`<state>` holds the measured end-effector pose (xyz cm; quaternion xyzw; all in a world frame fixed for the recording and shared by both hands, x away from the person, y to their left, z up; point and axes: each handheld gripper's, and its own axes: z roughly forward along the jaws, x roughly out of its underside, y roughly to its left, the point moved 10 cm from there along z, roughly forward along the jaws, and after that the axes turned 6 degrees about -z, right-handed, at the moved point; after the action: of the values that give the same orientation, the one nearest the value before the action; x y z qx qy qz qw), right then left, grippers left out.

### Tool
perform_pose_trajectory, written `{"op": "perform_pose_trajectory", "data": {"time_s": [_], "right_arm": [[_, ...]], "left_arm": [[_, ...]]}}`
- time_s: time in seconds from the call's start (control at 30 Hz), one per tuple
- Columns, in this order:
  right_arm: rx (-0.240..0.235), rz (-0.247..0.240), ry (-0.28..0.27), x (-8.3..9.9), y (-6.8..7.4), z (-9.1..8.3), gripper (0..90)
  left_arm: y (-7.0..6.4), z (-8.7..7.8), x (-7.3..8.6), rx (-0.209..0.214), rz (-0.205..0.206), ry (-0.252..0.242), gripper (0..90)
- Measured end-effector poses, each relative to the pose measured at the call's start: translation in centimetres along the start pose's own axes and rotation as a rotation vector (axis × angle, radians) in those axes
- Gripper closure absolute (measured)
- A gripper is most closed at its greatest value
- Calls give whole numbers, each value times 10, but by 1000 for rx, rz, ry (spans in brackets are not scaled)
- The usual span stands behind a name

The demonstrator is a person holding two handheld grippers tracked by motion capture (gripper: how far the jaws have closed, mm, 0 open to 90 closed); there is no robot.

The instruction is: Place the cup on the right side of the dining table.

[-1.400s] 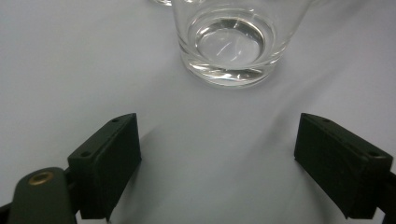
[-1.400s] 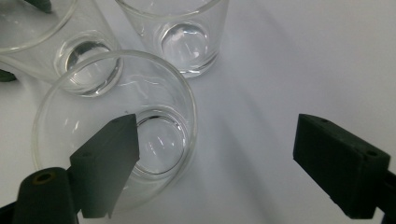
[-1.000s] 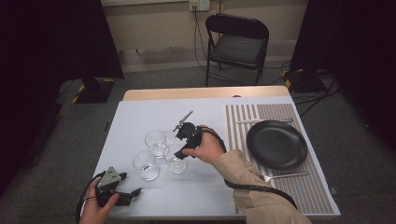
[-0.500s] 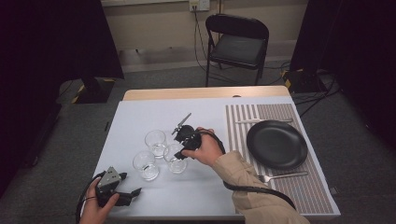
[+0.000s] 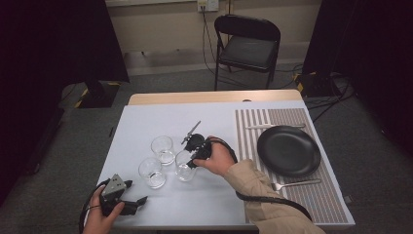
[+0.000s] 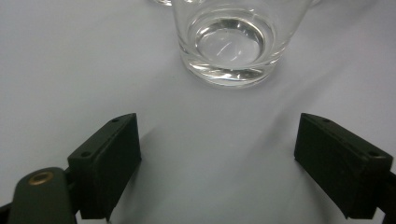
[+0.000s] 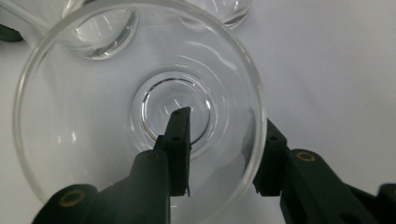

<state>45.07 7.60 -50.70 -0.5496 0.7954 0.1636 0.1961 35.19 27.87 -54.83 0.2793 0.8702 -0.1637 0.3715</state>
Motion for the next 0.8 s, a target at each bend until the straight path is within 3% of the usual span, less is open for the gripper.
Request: {"op": "perform_pose_trajectory", "data": {"time_s": [0.1, 0.4, 0.57, 0.8], "right_arm": [[3, -2, 10, 4, -1, 0, 705], [-3, 5, 23, 9, 1, 2, 746], [-31, 43, -16, 8, 6, 0, 838], [-18, 61, -13, 7, 9, -1, 848]], "left_arm": [[0, 0, 0, 1, -2, -1, 136], [0, 0, 0, 1, -2, -1, 136], [0, 0, 0, -2, 5, 1, 136], [1, 0, 0, -1, 6, 1, 136]]}}
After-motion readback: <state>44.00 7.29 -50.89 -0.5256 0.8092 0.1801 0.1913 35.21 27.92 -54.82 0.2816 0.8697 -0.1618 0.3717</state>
